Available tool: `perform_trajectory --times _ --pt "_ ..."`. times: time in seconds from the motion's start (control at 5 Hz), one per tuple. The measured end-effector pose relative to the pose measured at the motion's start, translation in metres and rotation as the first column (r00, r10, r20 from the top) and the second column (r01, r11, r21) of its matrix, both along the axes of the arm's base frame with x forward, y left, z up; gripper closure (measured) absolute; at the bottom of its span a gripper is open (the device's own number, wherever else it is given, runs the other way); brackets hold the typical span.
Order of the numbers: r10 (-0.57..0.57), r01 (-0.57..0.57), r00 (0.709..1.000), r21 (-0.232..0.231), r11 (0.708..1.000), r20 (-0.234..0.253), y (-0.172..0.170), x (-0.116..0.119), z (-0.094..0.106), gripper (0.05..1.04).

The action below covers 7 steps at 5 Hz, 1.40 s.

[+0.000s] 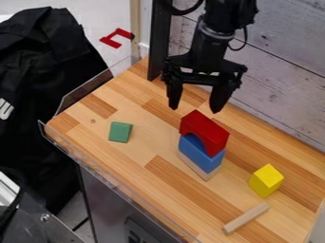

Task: Remove the red block from the top of blue block and put it on the left side of the table.

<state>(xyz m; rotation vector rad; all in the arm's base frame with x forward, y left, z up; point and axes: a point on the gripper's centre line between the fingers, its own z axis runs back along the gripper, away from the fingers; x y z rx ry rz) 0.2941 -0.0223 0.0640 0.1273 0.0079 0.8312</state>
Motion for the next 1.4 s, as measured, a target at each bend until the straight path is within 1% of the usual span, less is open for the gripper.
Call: perform_trajectory --times 0.2,0.4,0.6,0.8,1.0,1.2,1.4 --pt "0.095 -0.095 0.995 0.031 0.995 0.017 -0.004 0.000 0.004 0.084" --pt "0.165 -0.165 0.986 0.076 0.983 0.004 -0.005 0.006 0.003 0.084" --pt "0.185 -0.185 0.983 0.059 0.981 0.011 -0.010 0.008 0.001 0.084" --pt "0.234 -0.235 0.972 0.022 0.972 0.017 -0.014 0.009 0.000 0.084" --pt "0.261 -0.261 0.965 -0.001 0.965 0.003 -0.016 0.008 -0.003 0.084" --pt "0.275 -0.274 0.961 0.010 0.962 -0.031 -0.014 0.003 -0.011 0.084" --pt "0.314 -0.314 0.947 0.005 0.949 -0.064 -0.009 0.001 -0.016 0.084"
